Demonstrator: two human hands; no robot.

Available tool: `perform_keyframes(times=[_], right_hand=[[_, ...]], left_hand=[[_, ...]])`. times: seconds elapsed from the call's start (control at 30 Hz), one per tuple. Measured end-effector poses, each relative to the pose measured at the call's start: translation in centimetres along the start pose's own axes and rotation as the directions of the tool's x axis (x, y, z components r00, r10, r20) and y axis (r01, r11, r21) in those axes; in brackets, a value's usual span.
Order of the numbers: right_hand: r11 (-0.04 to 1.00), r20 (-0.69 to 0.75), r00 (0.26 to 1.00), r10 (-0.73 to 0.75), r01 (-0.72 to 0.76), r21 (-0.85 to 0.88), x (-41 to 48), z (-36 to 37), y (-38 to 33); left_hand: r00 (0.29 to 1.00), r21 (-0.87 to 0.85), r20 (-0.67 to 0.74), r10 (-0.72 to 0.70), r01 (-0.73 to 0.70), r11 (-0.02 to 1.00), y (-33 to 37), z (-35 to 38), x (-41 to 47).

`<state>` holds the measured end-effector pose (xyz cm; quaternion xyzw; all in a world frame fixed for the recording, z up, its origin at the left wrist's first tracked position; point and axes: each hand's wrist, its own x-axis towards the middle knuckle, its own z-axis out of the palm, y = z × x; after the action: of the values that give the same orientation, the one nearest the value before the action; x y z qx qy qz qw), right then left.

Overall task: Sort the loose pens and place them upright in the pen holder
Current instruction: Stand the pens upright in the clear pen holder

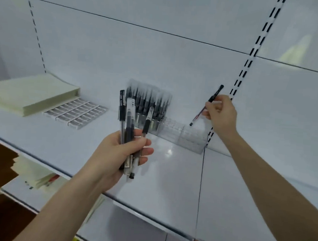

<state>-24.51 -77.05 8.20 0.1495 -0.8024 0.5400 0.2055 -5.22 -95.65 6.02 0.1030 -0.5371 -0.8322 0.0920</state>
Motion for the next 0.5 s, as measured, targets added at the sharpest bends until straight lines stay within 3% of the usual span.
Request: perform_keyframes(times=[0.2, 0.5], right_hand=[[0.995, 0.009, 1.0, 0.003, -0.002, -0.1, 0.7, 2.2, 0.7], [0.96, 0.136, 0.985, 0.105, -0.064, -0.273, 0.1, 4.2, 3.6]], left_hand=[[0.995, -0.03, 0.085, -0.055, 0.057, 0.998, 0.1, -1.2, 3.1], [0.992, -0.083, 0.111, -0.066, 0.075, 0.994, -0.9, -0.8, 5.8]])
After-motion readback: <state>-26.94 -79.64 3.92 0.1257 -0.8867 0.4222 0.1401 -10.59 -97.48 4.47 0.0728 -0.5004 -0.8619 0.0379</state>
